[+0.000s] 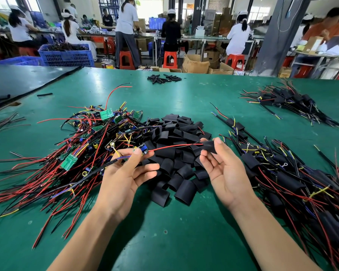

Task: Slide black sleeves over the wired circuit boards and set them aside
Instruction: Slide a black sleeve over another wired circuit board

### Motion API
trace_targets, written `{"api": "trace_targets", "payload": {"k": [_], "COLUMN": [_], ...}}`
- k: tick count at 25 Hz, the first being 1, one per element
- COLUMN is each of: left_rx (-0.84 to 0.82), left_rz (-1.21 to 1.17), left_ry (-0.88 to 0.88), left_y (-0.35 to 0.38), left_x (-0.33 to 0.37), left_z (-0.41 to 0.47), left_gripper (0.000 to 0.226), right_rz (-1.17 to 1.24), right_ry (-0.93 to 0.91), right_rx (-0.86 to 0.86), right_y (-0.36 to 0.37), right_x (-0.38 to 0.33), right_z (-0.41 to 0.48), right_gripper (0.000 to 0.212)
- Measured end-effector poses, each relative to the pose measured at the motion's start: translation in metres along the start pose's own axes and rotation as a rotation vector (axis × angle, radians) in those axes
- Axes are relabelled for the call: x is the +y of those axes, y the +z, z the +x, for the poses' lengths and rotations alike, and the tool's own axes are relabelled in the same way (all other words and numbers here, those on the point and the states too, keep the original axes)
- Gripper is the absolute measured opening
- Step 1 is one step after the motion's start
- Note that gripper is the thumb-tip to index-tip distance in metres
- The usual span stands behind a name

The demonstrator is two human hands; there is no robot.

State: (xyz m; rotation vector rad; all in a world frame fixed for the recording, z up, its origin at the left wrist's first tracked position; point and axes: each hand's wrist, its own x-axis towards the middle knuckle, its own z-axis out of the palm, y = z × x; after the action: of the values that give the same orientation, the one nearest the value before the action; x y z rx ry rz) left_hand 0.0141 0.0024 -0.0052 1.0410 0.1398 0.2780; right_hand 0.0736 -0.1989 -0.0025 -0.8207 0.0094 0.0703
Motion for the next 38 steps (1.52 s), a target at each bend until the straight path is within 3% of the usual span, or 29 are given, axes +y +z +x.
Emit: {"api": "trace_targets", "payload": {"k": [6, 15, 24, 38], "left_rx": [-0.025, -0.043, -0.081, -0.193], "left_rz": [0.022, 0.031, 0.041, -0.043], "left_ry": [0.007, -0.025, -0.229, -0.485], "left_y": [-0.003, -0.002, 0.009, 0.010], "left_x": [-0.004, -0.004, -0.009, -0.001], "left_z": [0.002, 0.000, -0.005, -0.007], "left_gripper": [0.011, 0.012, 0.026, 0.028], "right_rz": [0.069, -0.104, -0.081, -0.120], "right_ry": [0.059, -0.055, 0.030, 0.017], "right_rx": [0.099, 0.039, -0.154, -0.222], "right_y": [-0.002, 0.000, 0.012, 0.015], "right_x": [0.001, 0.006, 0.028, 0.036], "right_z": [0.003, 0.001, -0.012, -0.014], "right_gripper": [0.028, 0.043, 0.049, 0.056]}}
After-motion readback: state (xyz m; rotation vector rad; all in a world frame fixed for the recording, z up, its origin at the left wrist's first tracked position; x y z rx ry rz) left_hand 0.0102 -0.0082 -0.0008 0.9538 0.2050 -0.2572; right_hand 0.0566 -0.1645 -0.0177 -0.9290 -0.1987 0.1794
